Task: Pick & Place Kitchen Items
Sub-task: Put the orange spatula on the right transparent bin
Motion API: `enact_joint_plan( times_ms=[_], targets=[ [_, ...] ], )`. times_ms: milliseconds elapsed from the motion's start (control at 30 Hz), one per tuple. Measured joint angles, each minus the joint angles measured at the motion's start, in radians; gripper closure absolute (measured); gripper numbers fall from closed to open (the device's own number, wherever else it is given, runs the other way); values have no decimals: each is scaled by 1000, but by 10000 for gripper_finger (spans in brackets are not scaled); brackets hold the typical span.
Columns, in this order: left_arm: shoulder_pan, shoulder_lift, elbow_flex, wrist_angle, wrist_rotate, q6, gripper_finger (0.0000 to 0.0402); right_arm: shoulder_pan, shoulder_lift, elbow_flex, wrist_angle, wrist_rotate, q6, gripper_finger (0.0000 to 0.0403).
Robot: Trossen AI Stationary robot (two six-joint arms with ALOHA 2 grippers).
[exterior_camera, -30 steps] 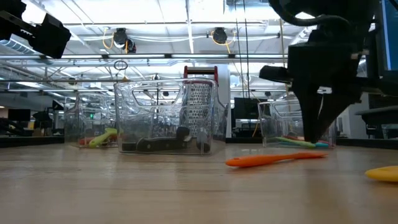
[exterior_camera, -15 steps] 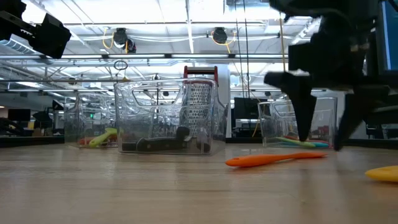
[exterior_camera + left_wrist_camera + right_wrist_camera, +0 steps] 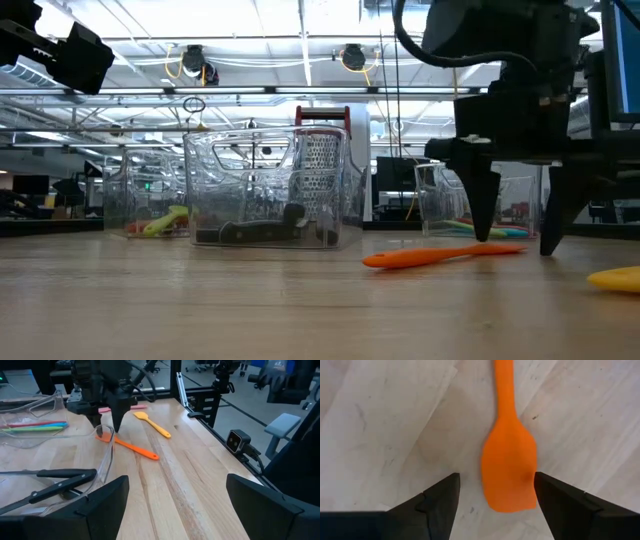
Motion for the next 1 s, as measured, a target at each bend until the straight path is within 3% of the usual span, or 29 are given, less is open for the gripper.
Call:
enact_joint_plan(
  times_ms=[300, 467, 800, 1000],
  targets=[
    [0, 0, 0, -3, 0, 3, 66, -54, -5, -143, 133, -132, 6, 185],
    [0, 0, 0, -3, -1, 4, 66, -59, -2, -177, 156, -123, 20, 233],
    [0, 0, 0, -3, -2, 0, 66, -60, 2, -177, 226, -96, 157, 380],
    [0, 0, 0, -3, -1, -3, 66, -40, -49, -177, 234, -65, 220, 387]
  ],
)
